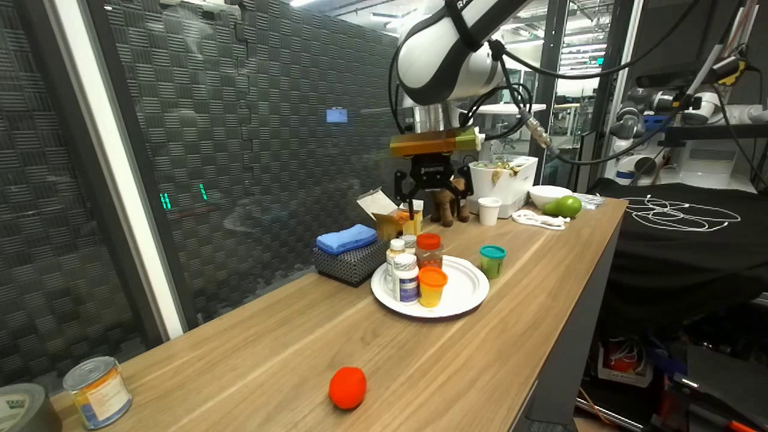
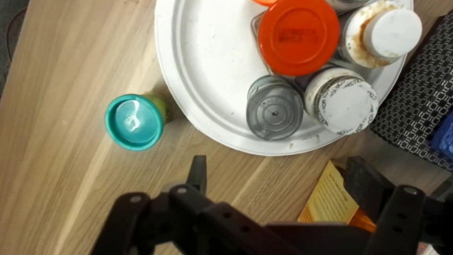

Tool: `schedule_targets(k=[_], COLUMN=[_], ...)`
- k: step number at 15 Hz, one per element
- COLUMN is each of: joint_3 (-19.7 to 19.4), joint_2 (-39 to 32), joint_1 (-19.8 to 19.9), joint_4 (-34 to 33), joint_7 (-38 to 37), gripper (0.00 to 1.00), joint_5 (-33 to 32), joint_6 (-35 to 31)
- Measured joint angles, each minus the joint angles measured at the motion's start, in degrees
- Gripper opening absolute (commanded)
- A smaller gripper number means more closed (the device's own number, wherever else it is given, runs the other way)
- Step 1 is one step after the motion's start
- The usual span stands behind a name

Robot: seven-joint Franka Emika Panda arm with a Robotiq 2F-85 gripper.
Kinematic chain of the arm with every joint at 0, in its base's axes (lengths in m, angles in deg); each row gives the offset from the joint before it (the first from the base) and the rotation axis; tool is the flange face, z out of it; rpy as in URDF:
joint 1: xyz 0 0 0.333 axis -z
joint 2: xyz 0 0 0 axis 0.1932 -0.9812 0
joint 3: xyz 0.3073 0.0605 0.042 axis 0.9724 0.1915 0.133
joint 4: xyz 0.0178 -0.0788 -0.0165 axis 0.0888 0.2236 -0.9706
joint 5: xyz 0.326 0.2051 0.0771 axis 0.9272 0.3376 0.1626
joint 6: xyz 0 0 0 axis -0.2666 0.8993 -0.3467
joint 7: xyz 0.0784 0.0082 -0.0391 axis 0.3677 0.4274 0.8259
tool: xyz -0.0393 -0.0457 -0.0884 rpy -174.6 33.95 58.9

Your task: Pick up all the objects surrounding the white plate and arrange them on the plate

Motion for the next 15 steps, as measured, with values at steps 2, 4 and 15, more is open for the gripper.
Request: schedule_targets(k=[2,4,15], joint_3=[-0.75,-1.49,-2.0], joint_2=[3.16,6.56,14.19], joint_1=[-0.03,-0.03,1.28], joint_4=[3.13,7.16,28.71], joint_7=[-1.92,-4.66,-16.3], gripper=[1.0,1.0,1.0], joint_5=[-1.88,-3.92,-4.67], joint_6=[-1.21,-2.22,-14.96])
